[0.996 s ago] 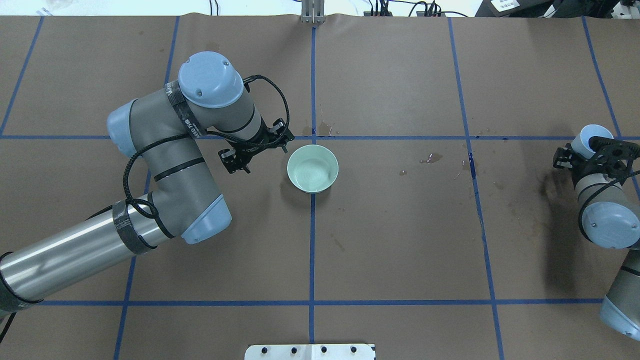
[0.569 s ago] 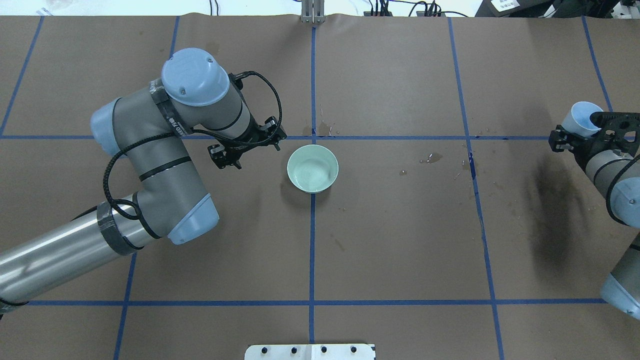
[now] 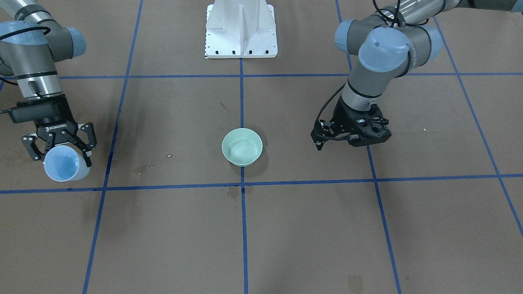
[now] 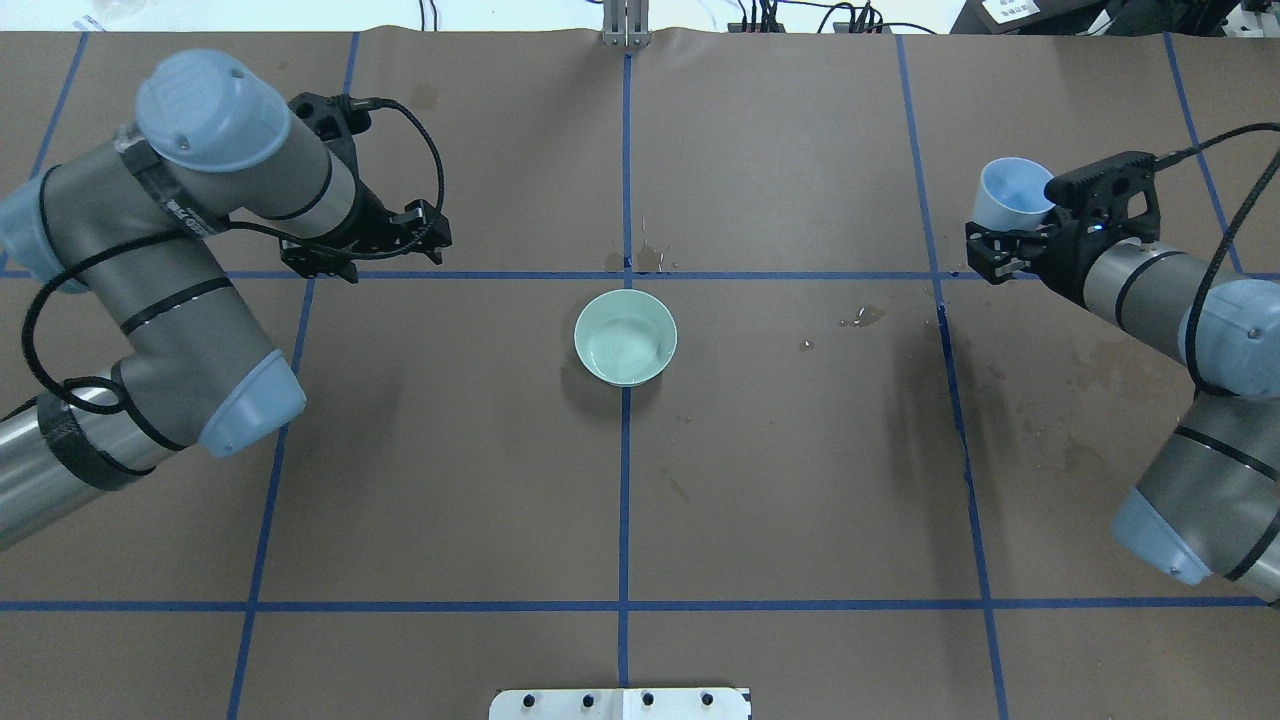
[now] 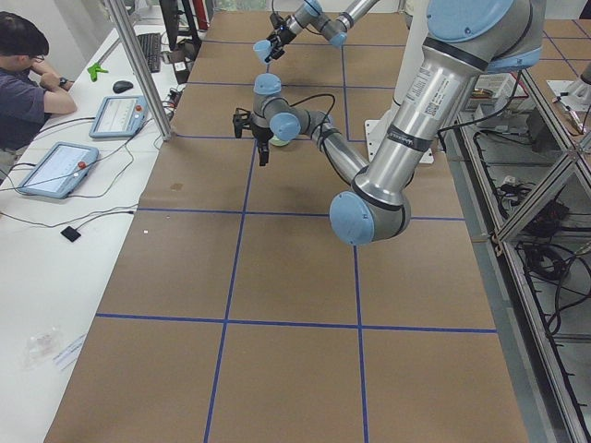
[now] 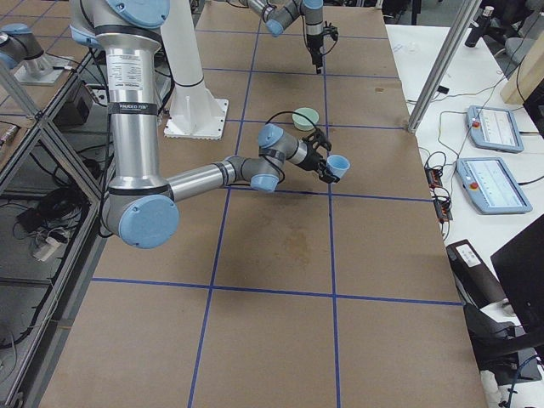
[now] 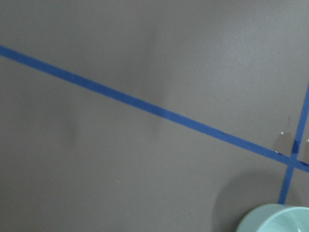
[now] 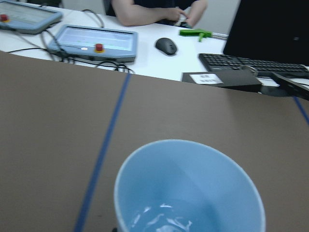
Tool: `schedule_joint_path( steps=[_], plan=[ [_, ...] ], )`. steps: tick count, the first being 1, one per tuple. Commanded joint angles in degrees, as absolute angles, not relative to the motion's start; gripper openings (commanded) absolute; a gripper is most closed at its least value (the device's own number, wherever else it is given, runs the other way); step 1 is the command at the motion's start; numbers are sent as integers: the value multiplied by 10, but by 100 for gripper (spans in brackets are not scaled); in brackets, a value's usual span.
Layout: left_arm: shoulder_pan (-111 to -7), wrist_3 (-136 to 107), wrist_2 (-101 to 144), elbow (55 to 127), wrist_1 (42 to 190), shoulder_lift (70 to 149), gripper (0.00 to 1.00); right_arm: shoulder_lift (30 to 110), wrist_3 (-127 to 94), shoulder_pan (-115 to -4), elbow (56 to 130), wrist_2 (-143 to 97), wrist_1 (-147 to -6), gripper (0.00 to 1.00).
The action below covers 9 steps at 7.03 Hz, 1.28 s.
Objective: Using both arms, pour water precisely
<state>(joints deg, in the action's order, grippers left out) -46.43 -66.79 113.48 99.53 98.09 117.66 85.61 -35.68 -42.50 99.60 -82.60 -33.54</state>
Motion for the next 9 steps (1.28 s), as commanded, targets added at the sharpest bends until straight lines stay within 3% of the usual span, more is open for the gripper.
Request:
schedule_joint_path(
  steps=[1,2,6,9],
  plan=[
    [-521,-510,1135,1030,981,1101,100,790,-286,-422,992,-941,-311,0],
    [-533,-491,1136,1044,981,1079,100,750,-290,-418,973,-986,-319,0],
    [-566,-404,1136,1056,950,1071,100,729,-282,-334,969,-984,-342,0],
    [-584,-349,1136,1070,928,1047,100,678,-273,-295,969,-967,-446,0]
  ],
)
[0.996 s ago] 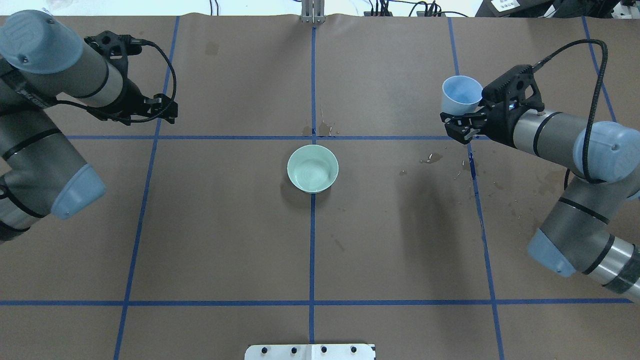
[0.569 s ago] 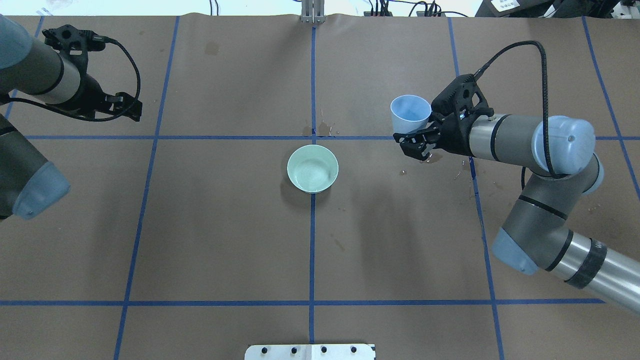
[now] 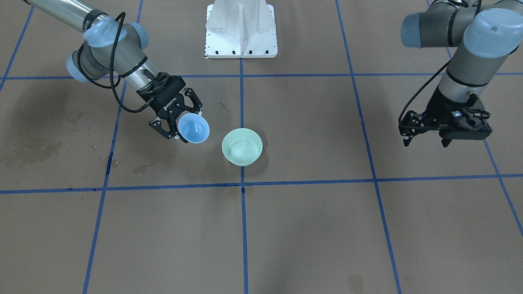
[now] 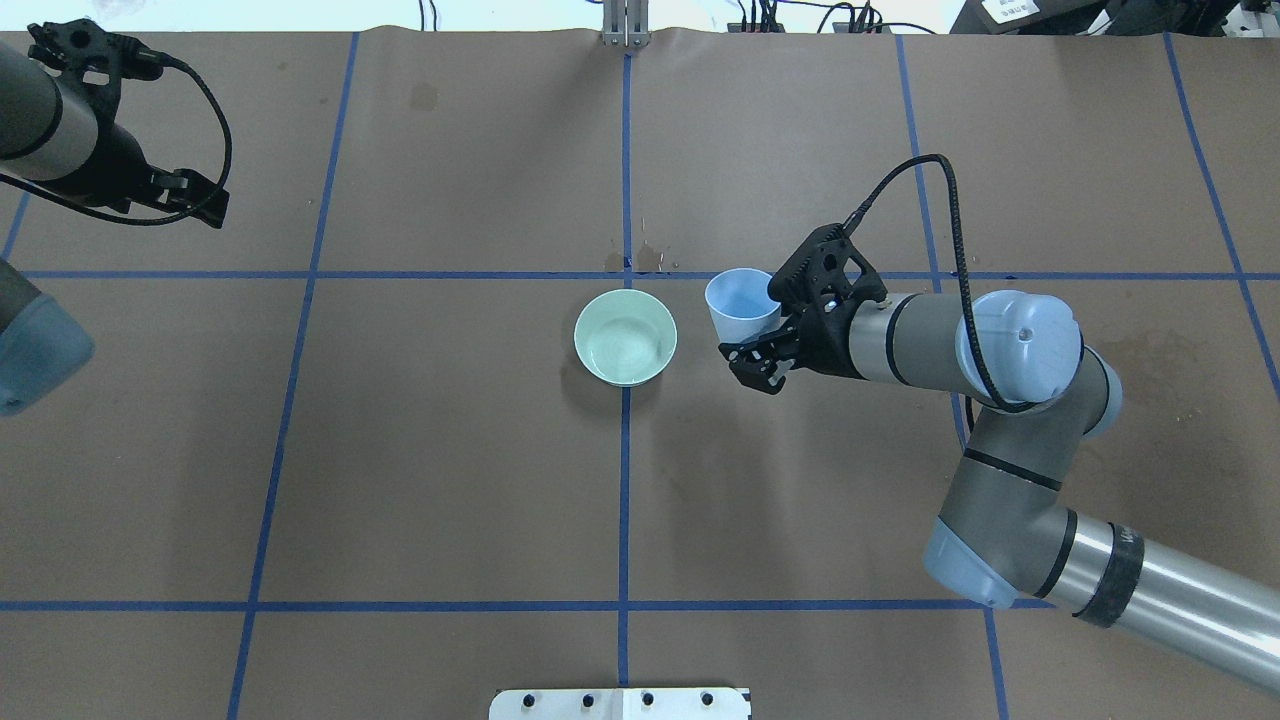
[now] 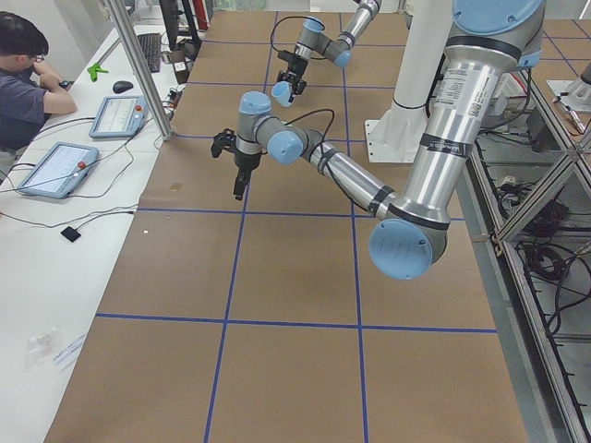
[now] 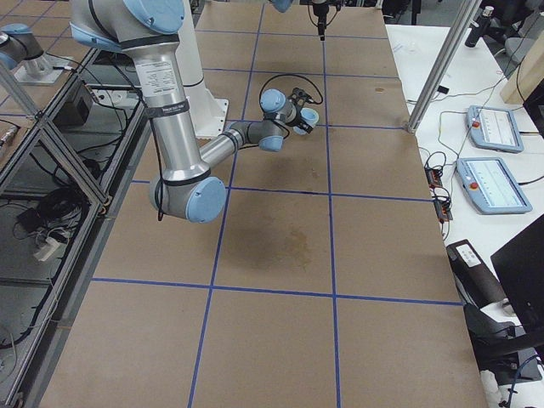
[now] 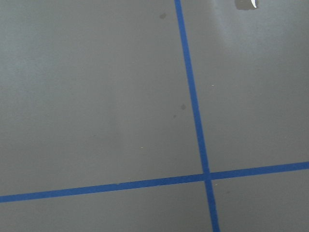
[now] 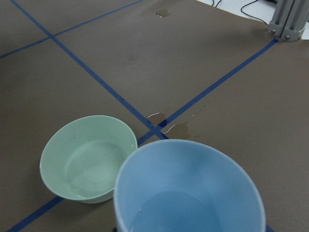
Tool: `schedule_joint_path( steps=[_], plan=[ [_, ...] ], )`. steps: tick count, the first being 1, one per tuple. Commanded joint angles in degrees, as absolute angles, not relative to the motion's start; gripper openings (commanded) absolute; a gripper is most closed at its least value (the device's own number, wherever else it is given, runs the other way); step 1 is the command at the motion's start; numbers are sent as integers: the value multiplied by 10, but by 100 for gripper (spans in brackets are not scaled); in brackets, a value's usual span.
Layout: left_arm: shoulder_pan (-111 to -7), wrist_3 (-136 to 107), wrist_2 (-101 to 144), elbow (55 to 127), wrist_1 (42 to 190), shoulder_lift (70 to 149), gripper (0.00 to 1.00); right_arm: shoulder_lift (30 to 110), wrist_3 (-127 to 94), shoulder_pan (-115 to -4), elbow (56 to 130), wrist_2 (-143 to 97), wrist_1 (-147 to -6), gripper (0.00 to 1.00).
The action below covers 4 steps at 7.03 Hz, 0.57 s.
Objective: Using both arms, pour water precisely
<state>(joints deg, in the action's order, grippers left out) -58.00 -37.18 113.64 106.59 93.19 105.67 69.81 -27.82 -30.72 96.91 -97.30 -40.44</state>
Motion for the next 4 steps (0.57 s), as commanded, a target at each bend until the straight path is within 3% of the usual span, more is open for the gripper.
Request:
schedule_joint_path(
  steps=[1,4],
  plan=[
    [-587,-347,1136,1069,928,1047,100,653,-265,-294,969,-968,-494,0],
    [-587,-345,1136,1066,928,1047,100,607,-226,-293,972,-977,-613,0]
  ],
)
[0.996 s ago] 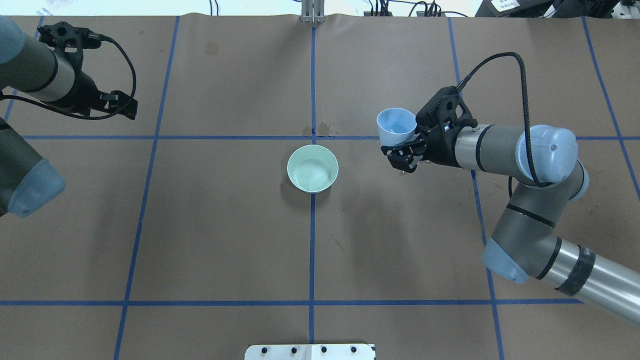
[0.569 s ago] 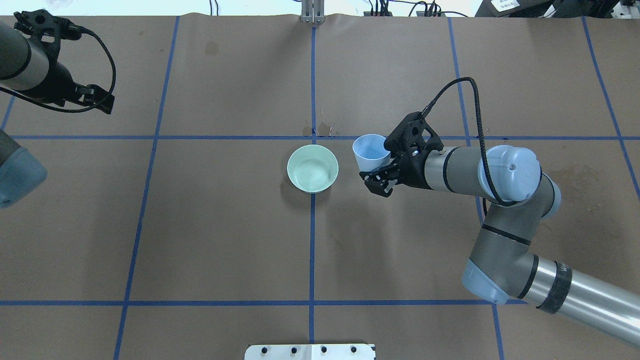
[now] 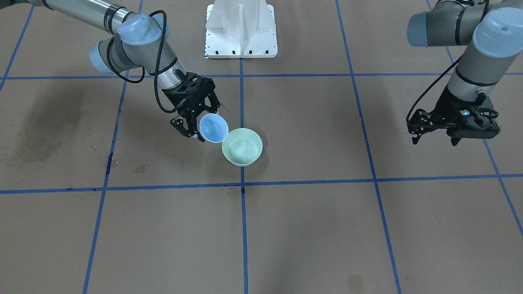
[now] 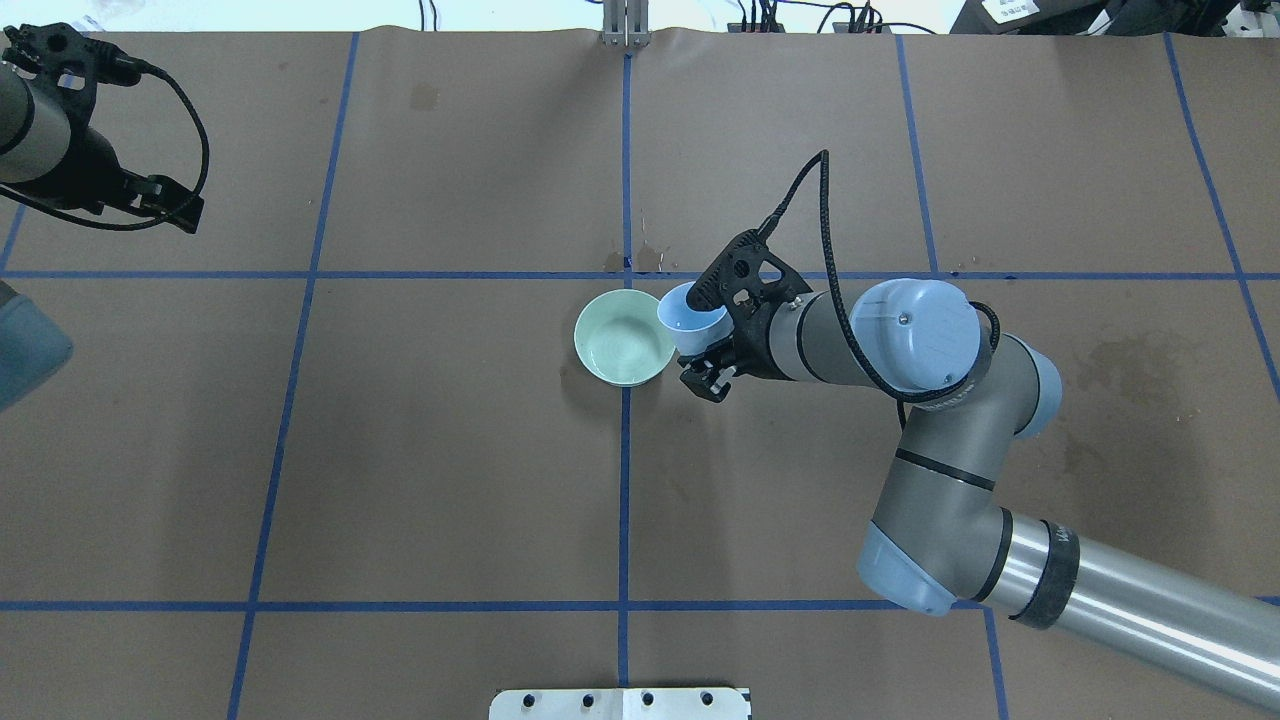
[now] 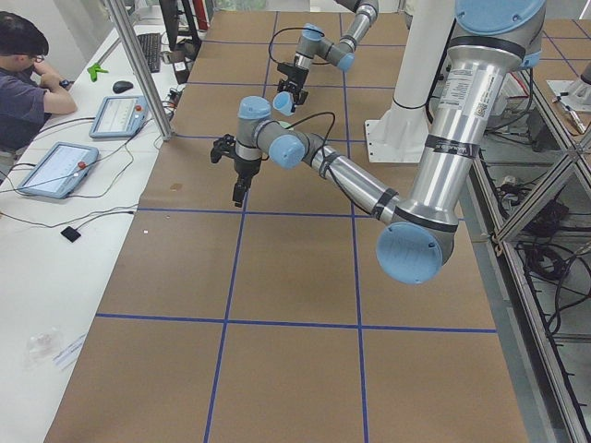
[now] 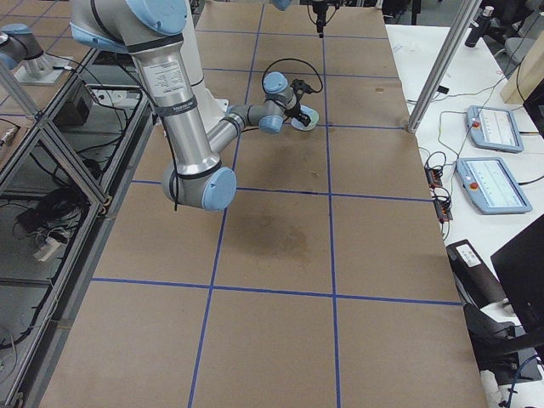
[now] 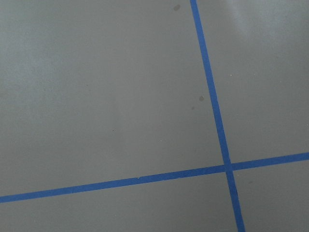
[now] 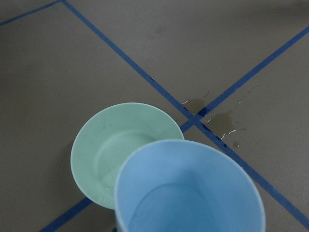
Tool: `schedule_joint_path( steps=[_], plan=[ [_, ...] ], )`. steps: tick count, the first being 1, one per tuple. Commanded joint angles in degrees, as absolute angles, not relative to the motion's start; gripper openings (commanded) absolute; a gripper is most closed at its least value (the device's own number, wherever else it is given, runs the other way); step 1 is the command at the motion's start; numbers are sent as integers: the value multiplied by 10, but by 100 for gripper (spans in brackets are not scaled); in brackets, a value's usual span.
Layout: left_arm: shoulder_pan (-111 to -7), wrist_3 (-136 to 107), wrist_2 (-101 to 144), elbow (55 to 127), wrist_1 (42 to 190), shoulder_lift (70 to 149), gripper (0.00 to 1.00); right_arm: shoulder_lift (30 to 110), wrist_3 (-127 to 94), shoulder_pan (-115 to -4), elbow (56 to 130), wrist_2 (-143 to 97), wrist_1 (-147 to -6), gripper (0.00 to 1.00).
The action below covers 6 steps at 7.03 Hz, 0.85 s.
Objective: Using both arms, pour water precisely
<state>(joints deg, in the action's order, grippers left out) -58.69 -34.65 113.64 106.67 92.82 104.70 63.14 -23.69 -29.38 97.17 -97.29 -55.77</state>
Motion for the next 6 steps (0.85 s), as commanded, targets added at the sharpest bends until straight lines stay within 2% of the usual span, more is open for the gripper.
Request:
schedule_joint_path(
  steps=[1,6],
  plan=[
    [-588,-345,1136,1065,926,1046,100,581,-196,-293,971,-993,-672,0],
    [-595,-328,1136,1059,925,1039,100,528,-171,-301,947,-1064,-809,0]
  ],
)
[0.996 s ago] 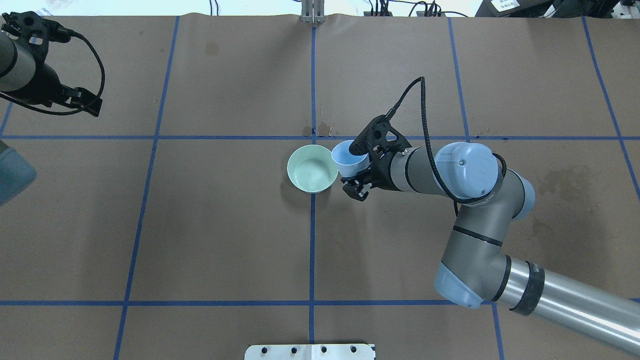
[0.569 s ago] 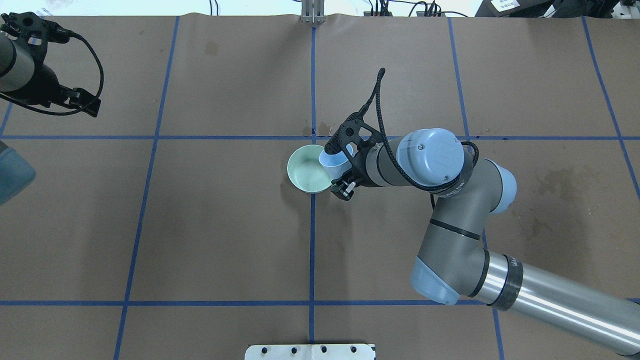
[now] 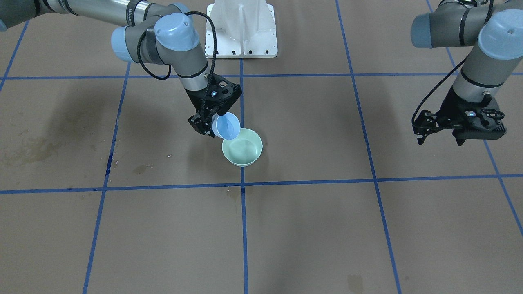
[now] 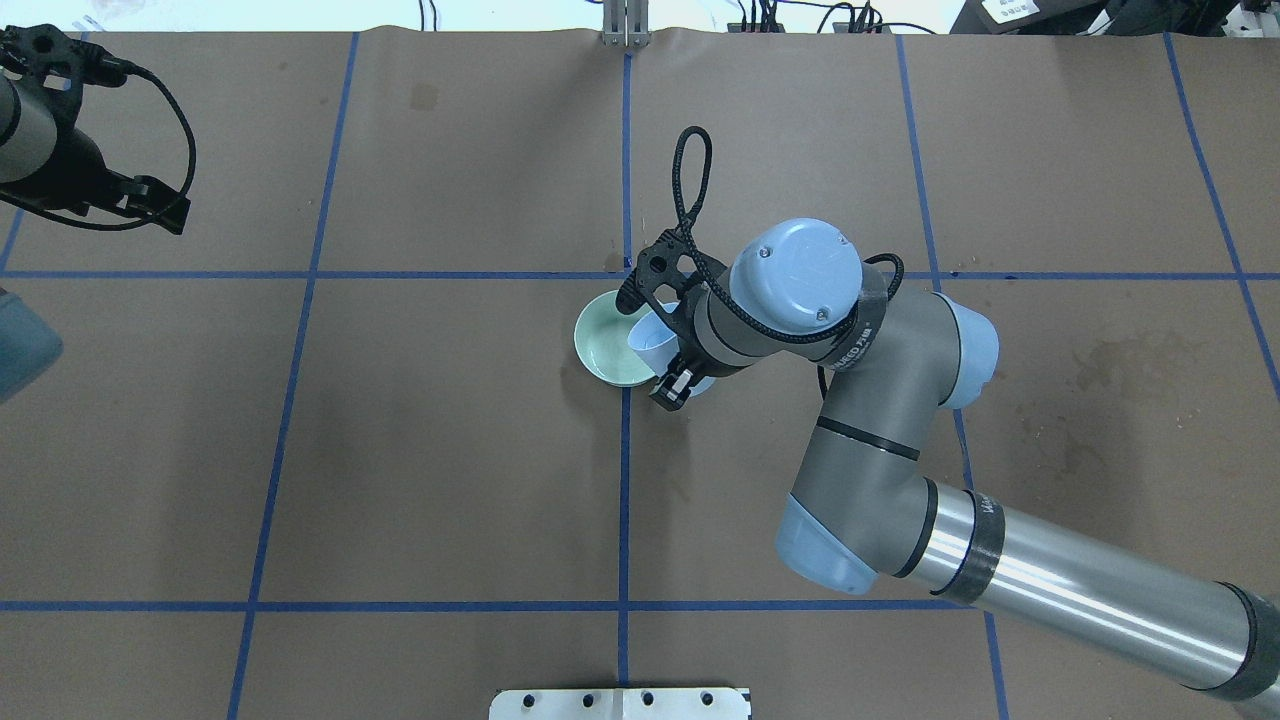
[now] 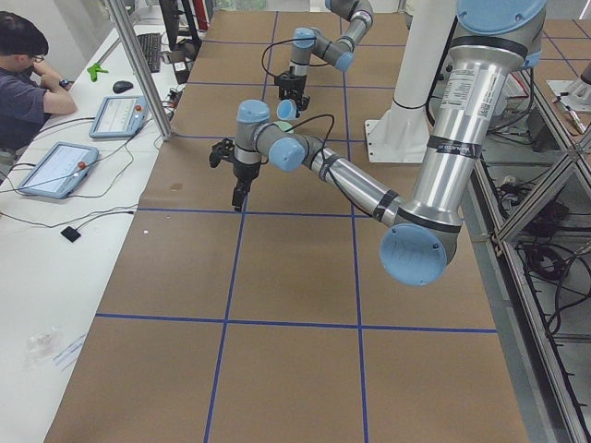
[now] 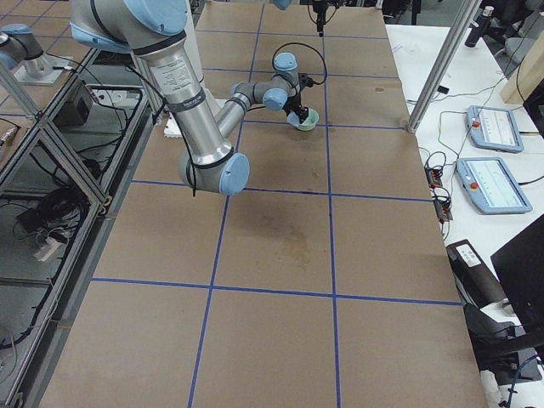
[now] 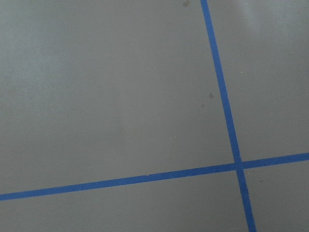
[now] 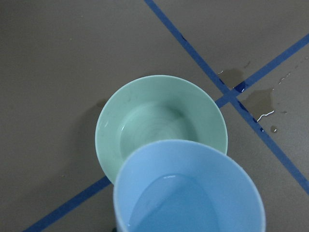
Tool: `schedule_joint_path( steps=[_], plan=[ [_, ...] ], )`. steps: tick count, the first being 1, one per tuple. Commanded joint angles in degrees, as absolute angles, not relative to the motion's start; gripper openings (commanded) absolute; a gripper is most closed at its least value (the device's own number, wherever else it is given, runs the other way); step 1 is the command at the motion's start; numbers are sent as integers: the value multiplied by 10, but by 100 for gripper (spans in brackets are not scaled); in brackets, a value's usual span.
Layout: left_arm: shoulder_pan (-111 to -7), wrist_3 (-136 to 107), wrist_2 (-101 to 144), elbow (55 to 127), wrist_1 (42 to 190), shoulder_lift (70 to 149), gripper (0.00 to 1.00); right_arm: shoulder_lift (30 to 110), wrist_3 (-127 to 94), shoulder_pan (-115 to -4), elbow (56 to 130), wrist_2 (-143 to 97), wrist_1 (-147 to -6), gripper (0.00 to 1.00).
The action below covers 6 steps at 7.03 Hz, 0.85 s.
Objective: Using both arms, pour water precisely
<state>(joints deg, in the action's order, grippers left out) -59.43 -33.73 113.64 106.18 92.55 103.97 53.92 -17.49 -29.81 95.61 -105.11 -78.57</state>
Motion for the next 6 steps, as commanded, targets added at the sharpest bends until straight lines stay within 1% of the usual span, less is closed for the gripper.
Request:
schedule_joint_path(
  steps=[1,2,3,6],
  plan=[
    [-595,-328,1136,1057,925,1039,100,515,-163,-302,946,-1074,-849,0],
    [-595,-328,1136,1056,925,1039,100,478,-146,-303,946,-1073,-930,0],
    [-595,-328,1136,1056,925,1039,100,467,-128,-303,945,-1073,-960,0],
    [-594,-328,1136,1056,925,1038,100,466,-125,-304,915,-1084,-962,0]
  ],
)
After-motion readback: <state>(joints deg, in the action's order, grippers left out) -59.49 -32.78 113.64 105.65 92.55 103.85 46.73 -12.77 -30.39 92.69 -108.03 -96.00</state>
